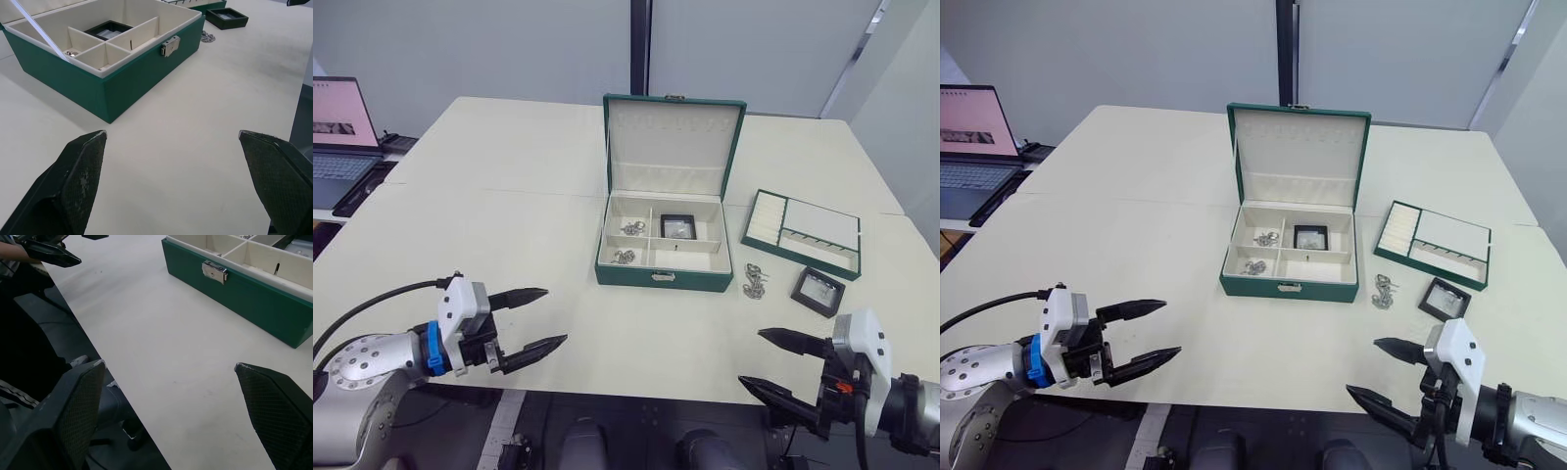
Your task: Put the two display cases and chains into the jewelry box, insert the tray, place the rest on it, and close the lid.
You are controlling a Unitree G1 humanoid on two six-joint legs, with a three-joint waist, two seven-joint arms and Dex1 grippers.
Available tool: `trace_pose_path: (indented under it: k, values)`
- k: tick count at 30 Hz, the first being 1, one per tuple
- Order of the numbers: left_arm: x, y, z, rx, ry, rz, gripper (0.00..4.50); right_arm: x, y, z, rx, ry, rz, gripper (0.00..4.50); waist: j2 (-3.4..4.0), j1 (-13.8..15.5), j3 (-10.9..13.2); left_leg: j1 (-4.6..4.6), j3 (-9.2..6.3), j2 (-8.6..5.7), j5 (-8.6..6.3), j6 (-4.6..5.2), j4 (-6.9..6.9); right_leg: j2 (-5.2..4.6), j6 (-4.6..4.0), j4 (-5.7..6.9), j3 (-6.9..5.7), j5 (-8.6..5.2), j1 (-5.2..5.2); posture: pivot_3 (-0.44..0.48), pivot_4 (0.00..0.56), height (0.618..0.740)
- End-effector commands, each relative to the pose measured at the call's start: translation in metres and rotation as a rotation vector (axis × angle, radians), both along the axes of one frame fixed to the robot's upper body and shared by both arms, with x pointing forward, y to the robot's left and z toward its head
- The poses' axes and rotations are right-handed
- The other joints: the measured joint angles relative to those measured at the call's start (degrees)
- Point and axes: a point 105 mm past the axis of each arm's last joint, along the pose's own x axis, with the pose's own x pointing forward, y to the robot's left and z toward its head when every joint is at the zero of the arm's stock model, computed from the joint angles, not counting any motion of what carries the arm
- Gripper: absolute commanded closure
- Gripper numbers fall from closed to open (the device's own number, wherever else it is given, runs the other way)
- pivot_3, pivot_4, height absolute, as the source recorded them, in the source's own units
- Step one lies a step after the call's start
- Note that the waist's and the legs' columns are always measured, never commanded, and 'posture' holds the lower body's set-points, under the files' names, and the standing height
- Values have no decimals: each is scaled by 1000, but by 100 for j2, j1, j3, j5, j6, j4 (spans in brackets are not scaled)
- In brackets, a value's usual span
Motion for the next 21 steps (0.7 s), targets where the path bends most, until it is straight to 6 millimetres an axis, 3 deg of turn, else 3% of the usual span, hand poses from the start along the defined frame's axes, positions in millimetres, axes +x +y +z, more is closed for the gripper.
trace_pose_path:
  k: [1, 5, 10, 21]
  values:
    - [-2, -5, 14, -1, -40, -55, 10, 3, -1, 5, -2, -25, 8, 0, 0, -11, 0, 0, 0, 0, 0, 0, 0, 0, 0, 0, 0, 0, 0, 0, 150, 740]
    - [6, -34, 43, -85, -86, -145, 10, 7, -13, 5, -22, -29, -35, 0, -4, 29, 1, -4, -2, -2, 0, 0, 1, -2, 0, 0, -4, 0, 1, 0, 150, 740]
    - [2, -73, 61, -112, -132, -266, 10, 2, -24, 6, -34, -27, -86, 0, 1, 35, -2, -4, -1, -4, 0, 0, 1, 0, 0, -3, 0, 0, 5, 0, 150, 740]
    - [8, -81, 67, -66, -124, -287, 10, -1, -31, 9, -44, -47, -136, 0, 9, -34, -6, 2, -3, -1, 0, 0, 3, 5, 0, 5, 2, 0, 6, 0, 150, 740]
